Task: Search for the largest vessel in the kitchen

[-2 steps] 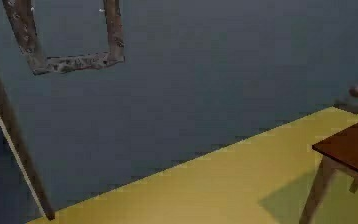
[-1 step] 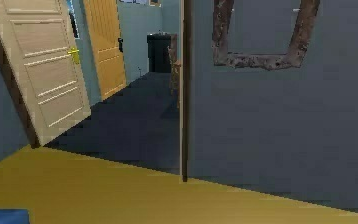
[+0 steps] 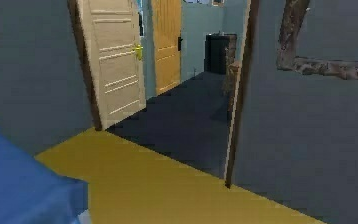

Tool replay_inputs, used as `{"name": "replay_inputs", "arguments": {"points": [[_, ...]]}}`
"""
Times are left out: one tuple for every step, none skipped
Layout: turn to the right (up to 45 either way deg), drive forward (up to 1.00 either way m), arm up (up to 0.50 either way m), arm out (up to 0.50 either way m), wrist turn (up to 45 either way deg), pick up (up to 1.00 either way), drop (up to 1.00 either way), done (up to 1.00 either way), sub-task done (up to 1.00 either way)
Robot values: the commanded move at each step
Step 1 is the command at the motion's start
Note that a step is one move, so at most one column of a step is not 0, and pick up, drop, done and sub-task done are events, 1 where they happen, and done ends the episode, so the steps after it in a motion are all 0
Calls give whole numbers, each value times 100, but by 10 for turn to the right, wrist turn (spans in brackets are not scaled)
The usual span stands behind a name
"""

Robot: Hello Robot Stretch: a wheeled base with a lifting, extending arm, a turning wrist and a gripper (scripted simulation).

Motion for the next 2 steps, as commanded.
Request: {"name": "replay_inputs", "arguments": {"points": [[0, 100, 0, 0, 0, 0, 0, 0, 0], [-30, 0, 0, 0, 0, 0, 0, 0, 0]]}}
